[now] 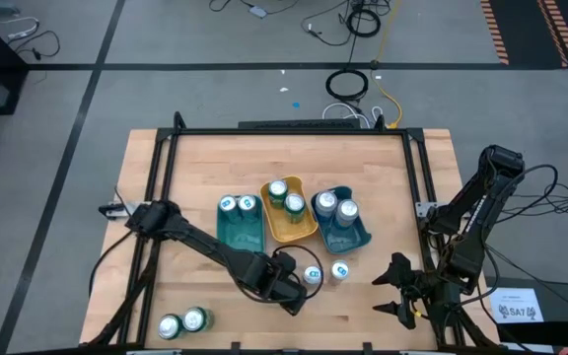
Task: Sort soda cans
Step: Move the blue and white soda can to the center
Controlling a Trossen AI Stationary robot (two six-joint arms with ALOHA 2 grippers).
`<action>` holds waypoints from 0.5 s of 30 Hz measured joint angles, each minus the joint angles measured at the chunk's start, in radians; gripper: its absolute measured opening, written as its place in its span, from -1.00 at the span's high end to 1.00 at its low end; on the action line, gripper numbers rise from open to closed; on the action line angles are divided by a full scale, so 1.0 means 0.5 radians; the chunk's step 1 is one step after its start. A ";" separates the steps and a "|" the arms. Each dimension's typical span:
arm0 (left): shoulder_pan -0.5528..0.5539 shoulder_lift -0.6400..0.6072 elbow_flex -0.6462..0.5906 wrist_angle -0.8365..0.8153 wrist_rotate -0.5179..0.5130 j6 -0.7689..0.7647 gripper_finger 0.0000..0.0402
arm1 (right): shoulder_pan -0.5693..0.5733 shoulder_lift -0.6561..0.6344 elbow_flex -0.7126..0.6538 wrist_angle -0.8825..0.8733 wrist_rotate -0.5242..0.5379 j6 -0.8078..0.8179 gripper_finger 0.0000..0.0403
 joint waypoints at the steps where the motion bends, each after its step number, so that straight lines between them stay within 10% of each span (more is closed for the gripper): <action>1: 0.002 -0.001 0.001 -0.027 0.000 -0.017 -0.61 | 0.000 0.000 0.000 0.000 0.000 0.000 -0.62; 15: 0.017 -0.004 0.001 -0.123 -0.007 -0.079 -0.63 | -0.001 0.000 0.000 -0.003 0.000 -0.016 -0.62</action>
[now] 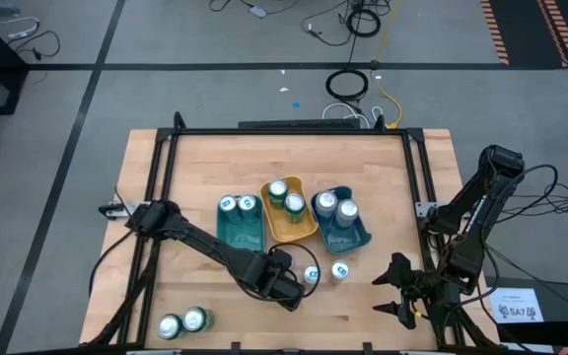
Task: Sort soda cans
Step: Move the blue and white soda can to the center
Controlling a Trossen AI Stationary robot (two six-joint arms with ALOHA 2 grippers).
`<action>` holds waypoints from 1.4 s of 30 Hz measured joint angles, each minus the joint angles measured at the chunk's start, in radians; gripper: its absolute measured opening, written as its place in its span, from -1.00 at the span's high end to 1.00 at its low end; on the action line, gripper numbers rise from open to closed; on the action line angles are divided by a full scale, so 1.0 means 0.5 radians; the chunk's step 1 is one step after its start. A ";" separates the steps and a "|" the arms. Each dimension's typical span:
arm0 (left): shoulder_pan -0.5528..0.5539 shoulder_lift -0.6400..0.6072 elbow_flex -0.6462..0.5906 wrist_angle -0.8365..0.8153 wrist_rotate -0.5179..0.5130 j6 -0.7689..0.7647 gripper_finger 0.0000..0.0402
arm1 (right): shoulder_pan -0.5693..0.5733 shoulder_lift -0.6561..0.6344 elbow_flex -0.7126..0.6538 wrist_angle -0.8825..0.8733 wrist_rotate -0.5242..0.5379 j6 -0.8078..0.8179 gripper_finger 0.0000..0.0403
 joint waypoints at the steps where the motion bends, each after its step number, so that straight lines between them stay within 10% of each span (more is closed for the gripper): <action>1: 0.000 0.000 0.000 0.003 -0.002 0.000 -0.63 | 0.000 0.000 0.000 0.000 0.000 0.000 -0.62; 42: 0.000 -0.149 -0.005 -0.045 0.038 0.051 -0.97 | 0.001 0.000 0.000 -0.015 -0.008 -0.008 -0.62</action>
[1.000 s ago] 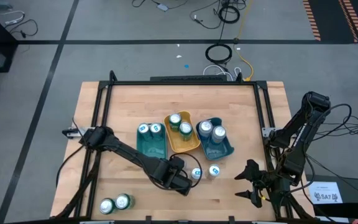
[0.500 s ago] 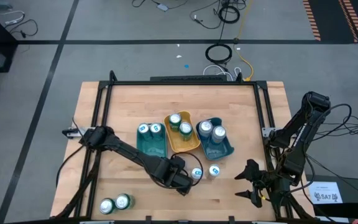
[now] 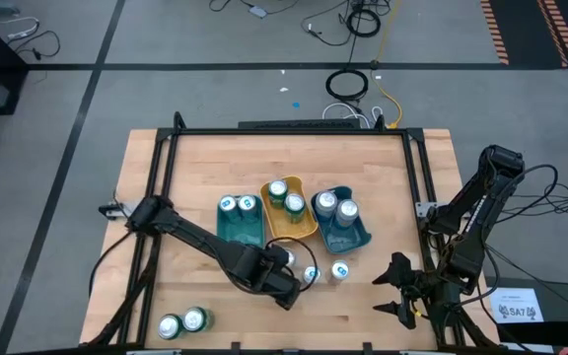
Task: Sort soda cans
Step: Move the blue and white soda can to the center, then adjust the yellow bin
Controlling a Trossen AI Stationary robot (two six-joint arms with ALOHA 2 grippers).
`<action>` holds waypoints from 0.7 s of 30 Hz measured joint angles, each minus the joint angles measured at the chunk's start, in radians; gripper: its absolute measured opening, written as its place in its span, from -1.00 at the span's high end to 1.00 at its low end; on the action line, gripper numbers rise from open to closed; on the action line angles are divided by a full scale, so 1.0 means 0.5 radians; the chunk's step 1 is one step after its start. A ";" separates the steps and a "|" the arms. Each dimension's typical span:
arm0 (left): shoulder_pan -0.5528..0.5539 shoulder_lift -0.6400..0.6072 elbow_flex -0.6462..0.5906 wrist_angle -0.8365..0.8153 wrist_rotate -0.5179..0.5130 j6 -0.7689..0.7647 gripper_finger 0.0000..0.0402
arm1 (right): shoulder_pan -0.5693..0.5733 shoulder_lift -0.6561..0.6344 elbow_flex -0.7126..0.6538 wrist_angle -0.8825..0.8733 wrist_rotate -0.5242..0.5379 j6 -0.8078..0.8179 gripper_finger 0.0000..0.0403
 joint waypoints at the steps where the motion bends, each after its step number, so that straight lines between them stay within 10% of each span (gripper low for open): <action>1: -0.005 -0.024 0.000 -0.028 -0.011 0.001 -0.97 | 0.000 0.000 0.000 0.000 0.000 -0.001 -0.62; 12: -0.023 -0.247 0.001 -0.612 -0.054 0.121 -0.97 | -0.001 0.000 0.000 0.026 0.010 0.165 -0.62; 21: -0.109 -0.279 -0.019 -0.729 -0.489 0.117 -0.97 | 0.000 0.000 0.000 0.108 0.132 0.185 -0.62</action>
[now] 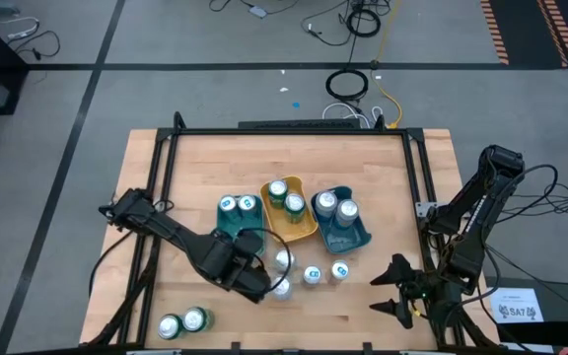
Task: Sort soda cans
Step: Adjust the yellow bin
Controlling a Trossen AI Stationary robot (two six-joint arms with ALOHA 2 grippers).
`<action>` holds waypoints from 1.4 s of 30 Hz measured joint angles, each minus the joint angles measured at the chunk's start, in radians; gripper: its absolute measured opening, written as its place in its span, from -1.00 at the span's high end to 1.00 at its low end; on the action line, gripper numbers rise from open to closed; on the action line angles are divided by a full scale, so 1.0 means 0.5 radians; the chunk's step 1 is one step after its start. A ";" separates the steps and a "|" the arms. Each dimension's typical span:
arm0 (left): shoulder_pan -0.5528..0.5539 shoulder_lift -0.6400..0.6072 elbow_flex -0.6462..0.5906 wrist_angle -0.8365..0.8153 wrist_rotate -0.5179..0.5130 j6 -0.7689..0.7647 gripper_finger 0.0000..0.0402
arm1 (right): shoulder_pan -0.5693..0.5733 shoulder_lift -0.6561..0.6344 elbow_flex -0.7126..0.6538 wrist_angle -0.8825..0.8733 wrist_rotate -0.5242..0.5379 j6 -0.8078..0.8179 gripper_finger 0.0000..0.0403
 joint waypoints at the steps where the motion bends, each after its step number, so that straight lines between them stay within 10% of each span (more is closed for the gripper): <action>1: -0.011 -0.001 -0.024 -0.004 -0.002 -0.004 -0.97 | 0.000 0.000 0.000 0.043 0.064 -0.002 -0.62; 13: -0.122 -0.092 -0.378 0.000 -0.111 -0.178 -0.97 | -0.162 -0.002 0.000 0.089 0.382 -0.169 -0.62; 27: -0.227 -1.183 -1.705 0.673 -0.053 -0.339 -0.97 | -0.763 -0.248 0.009 0.147 0.202 -0.295 -0.56; 42: -0.122 -2.129 -2.292 0.560 -0.110 0.085 -0.97 | -1.886 0.018 0.891 -0.498 -0.698 -1.075 0.89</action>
